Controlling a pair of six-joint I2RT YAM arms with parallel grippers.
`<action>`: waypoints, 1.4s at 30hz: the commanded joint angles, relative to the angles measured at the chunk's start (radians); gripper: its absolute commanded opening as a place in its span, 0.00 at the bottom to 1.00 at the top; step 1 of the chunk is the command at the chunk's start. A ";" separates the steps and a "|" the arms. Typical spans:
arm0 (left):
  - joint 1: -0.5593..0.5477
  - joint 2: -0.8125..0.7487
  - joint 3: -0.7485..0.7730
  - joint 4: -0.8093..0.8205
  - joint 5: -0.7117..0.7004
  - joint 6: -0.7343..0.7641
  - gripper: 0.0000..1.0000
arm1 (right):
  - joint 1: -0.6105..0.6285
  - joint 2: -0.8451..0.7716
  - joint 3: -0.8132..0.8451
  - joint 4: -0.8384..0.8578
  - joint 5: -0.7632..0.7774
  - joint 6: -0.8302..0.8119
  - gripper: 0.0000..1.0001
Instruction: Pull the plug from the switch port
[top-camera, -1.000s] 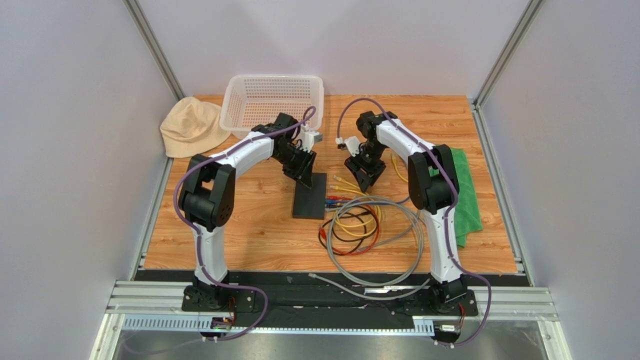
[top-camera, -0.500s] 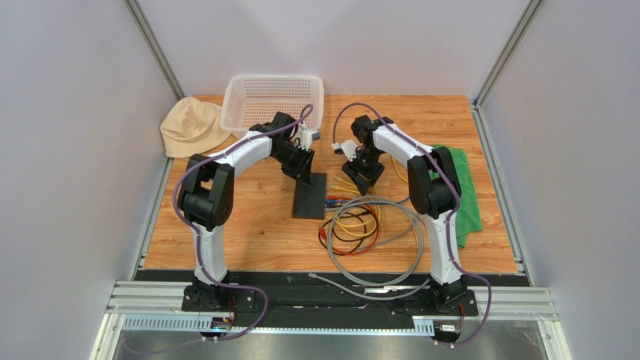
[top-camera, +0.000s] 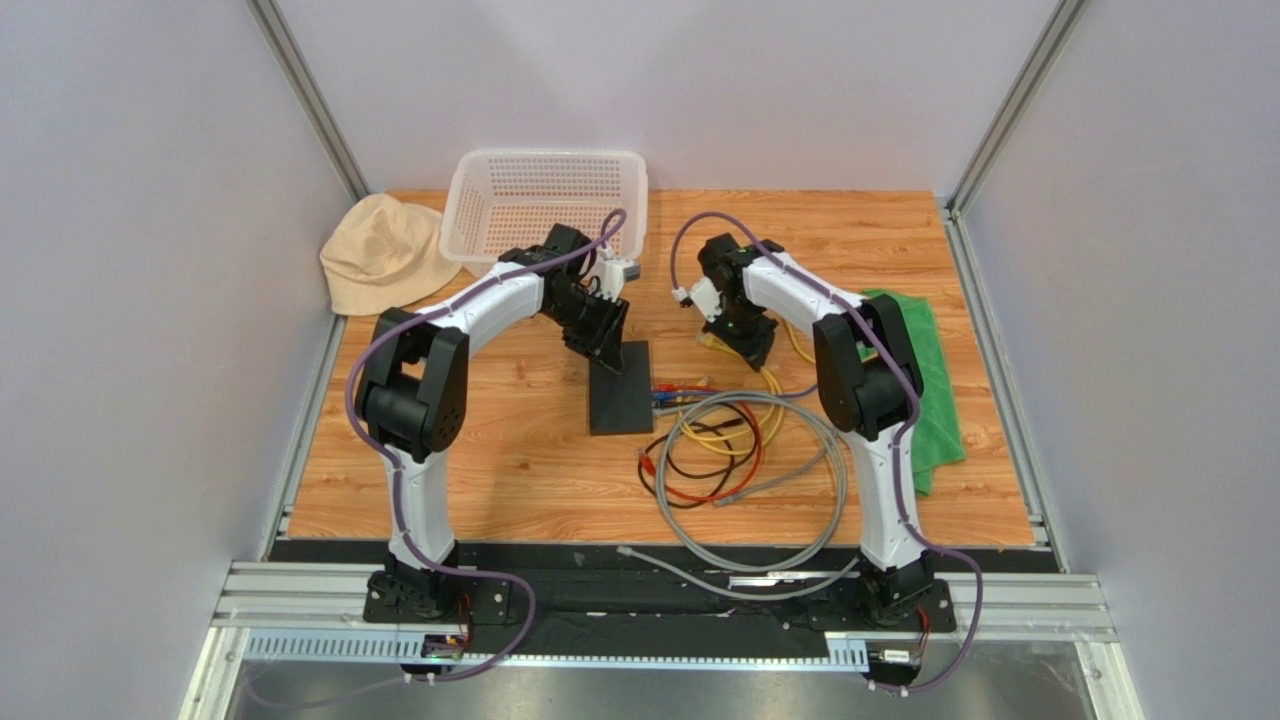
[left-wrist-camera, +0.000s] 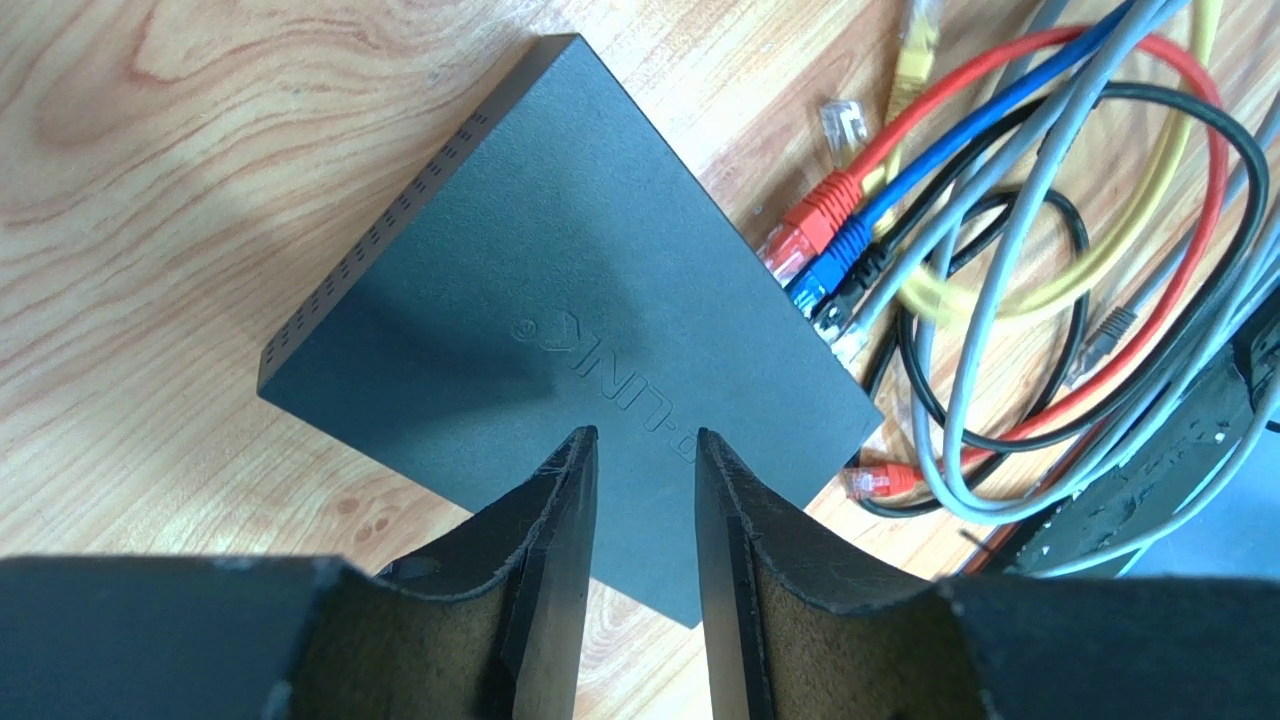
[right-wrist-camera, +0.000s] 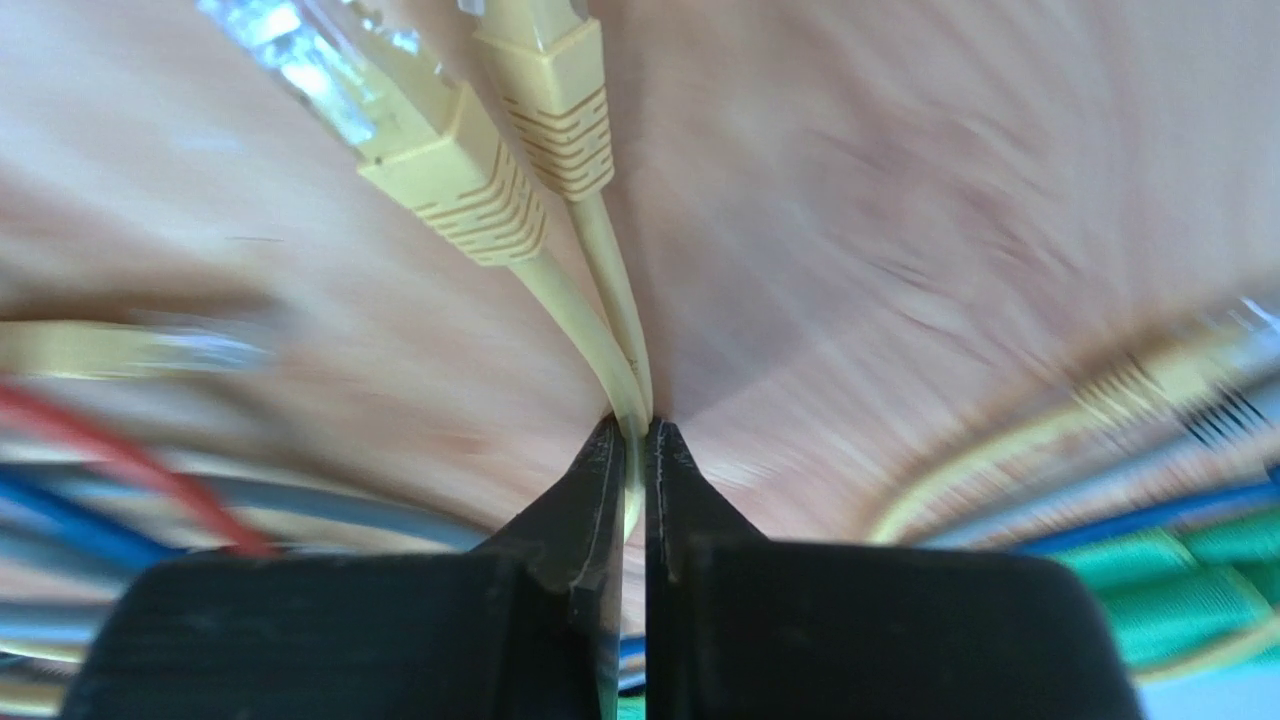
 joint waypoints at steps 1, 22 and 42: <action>0.004 -0.010 0.000 0.019 0.026 -0.008 0.39 | -0.125 0.053 0.081 -0.010 0.184 0.023 0.00; 0.004 -0.052 -0.020 -0.043 -0.040 -0.020 0.49 | -0.128 0.073 0.422 -0.171 -0.608 -0.038 0.50; 0.002 0.002 -0.023 -0.054 0.089 0.038 0.20 | -0.013 0.228 0.377 -0.188 -0.890 -0.044 0.47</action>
